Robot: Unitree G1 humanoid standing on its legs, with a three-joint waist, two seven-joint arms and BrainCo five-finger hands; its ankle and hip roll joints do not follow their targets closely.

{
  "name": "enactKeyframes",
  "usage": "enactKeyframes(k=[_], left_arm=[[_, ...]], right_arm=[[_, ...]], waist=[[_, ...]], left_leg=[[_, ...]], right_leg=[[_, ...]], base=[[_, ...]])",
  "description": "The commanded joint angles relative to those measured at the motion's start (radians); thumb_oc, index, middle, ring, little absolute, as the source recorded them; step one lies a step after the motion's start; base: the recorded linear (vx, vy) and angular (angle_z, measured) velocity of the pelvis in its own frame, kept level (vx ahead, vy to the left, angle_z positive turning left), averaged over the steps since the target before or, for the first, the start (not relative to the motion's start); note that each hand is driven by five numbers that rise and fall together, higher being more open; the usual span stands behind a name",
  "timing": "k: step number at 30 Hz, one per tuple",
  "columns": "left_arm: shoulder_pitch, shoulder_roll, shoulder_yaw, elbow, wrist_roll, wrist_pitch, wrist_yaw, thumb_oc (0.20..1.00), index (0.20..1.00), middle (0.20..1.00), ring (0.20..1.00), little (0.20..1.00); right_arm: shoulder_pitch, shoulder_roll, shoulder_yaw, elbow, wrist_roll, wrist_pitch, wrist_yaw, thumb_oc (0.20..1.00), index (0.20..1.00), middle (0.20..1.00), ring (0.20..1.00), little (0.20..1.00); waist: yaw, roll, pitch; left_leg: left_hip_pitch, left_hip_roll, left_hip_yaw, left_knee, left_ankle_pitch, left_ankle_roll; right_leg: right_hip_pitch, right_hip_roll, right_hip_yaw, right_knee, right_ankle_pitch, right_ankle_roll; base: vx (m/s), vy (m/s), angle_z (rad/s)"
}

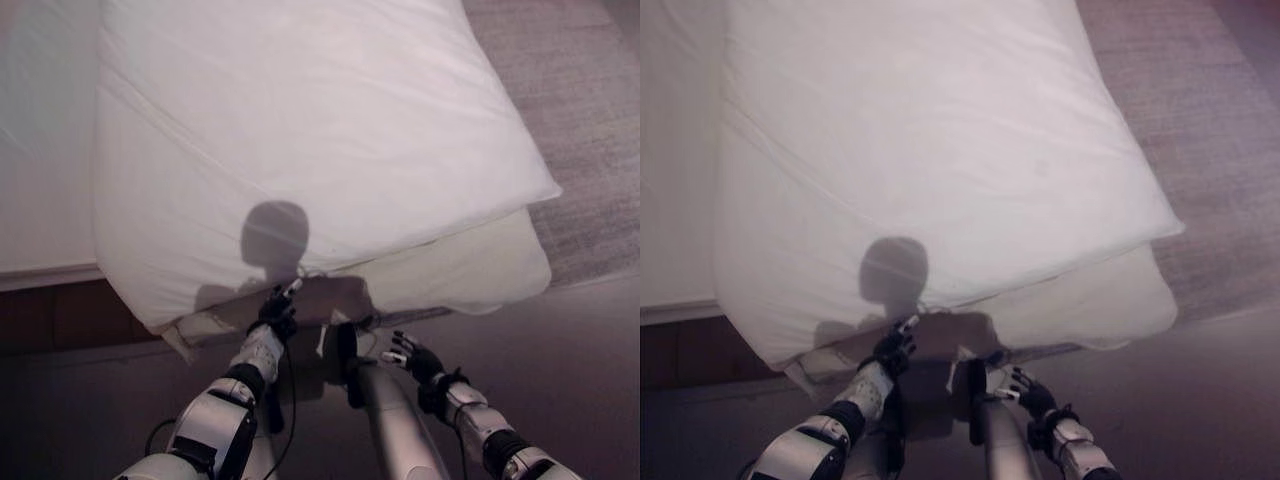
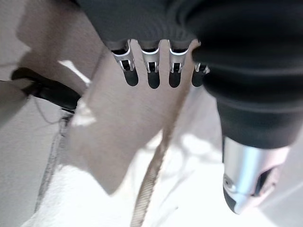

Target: Make the bed

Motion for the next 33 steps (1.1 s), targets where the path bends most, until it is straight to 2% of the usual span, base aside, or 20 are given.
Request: enactKeyframes(k=[1,9,17,24,25,26,27,28,33], left_arm=[[-0.062,-0.033,0.046,-0.01,-0.071,-0.043,0.02,1.0,1.0,1.0,1.0,1.0],[-0.15,-0.044,0.13,-0.02,-0.224,-0.071,0.059,1.0,1.0,1.0,1.0,1.0],[-0.175,-0.055,0.152,-0.085,-0.303,-0.098,0.017,1.0,1.0,1.0,1.0,1.0],[-0.233,-0.042,0.182,-0.076,-0.347,-0.128,0.053,1.0,1.0,1.0,1.0,1.0],[-0.249,-0.039,0.189,-0.072,-0.356,-0.132,0.068,0.586,0.586,0.586,0.586,0.586],[-0.25,-0.038,0.189,-0.072,-0.356,-0.132,0.068,0.495,0.495,0.495,0.495,0.495],[-0.26,-0.036,0.19,-0.069,-0.353,-0.134,0.076,0.313,0.313,0.313,0.313,0.313],[-0.271,-0.03,0.195,-0.061,-0.356,-0.137,0.085,0.2,0.2,0.2,0.2,0.2],[-0.298,-0.03,0.199,-0.073,-0.354,-0.156,0.112,0.2,0.2,0.2,0.2,0.2]], right_arm=[[0.004,-0.031,0.047,-0.042,0.032,-0.034,-0.008,1.0,1.0,1.0,1.0,1.0],[0.0,-0.04,0.079,-0.099,0.036,-0.035,-0.003,1.0,1.0,1.0,1.0,1.0],[0.025,-0.047,0.078,-0.113,0.029,-0.036,-0.004,1.0,1.0,1.0,1.0,1.0],[0.037,-0.044,0.081,-0.113,0.02,-0.037,-0.013,1.0,1.0,1.0,1.0,1.0],[0.037,-0.044,0.082,-0.113,0.021,-0.037,-0.018,1.0,1.0,1.0,1.0,1.0],[0.037,-0.044,0.082,-0.113,0.021,-0.037,-0.019,1.0,1.0,1.0,1.0,1.0],[0.039,-0.045,0.082,-0.113,0.02,-0.038,-0.02,1.0,1.0,1.0,1.0,1.0],[0.04,-0.046,0.083,-0.112,0.02,-0.038,-0.021,1.0,1.0,1.0,1.0,1.0],[0.045,-0.051,0.079,-0.12,0.031,-0.04,-0.023,1.0,1.0,1.0,1.0,1.0]], waist=[[-0.027,-0.006,-0.046],[-0.048,-0.006,-0.058],[-0.051,0.003,-0.074],[-0.047,0.006,-0.083],[-0.047,0.008,-0.085],[-0.047,0.008,-0.085],[-0.047,0.008,-0.086],[-0.046,0.009,-0.086],[-0.046,0.012,-0.082]], left_leg=[[-0.091,-0.021,0.01,0.09,-0.05,0.02],[-0.135,-0.009,0.009,0.116,-0.059,0.017],[-0.154,-0.01,0.002,0.121,-0.06,0.015],[-0.156,-0.005,0.008,0.12,-0.06,0.013],[-0.157,-0.004,0.008,0.121,-0.06,0.013],[-0.158,-0.004,0.008,0.122,-0.06,0.013],[-0.158,-0.003,0.009,0.123,-0.06,0.012],[-0.16,-0.003,0.009,0.124,-0.06,0.012],[-0.16,-0.003,0.011,0.121,-0.056,0.013]], right_leg=[[-0.013,-0.013,-0.011,-0.064,0.035,0.108],[-0.052,-0.003,-0.004,-0.056,0.033,0.104],[-0.071,-0.005,-0.007,-0.05,0.032,0.101],[-0.08,-0.01,-0.006,-0.048,0.036,0.103],[-0.083,-0.009,-0.005,-0.045,0.035,0.103],[-0.083,-0.009,-0.005,-0.045,0.035,0.103],[-0.087,-0.008,-0.004,-0.043,0.035,0.103],[-0.088,-0.008,-0.003,-0.042,0.035,0.102],[-0.087,-0.01,-0.003,-0.048,0.042,0.104]], base=[[0.0,0.0,0.0],[0.0,0.007,-0.04],[0.0,0.0,0.0],[0.0,0.0,0.0],[0.0,0.0,0.0],[0.0,-0.003,-0.03],[0.0,-0.001,-0.04],[0.0,0.0,-0.04],[0.0,0.0,0.0]])
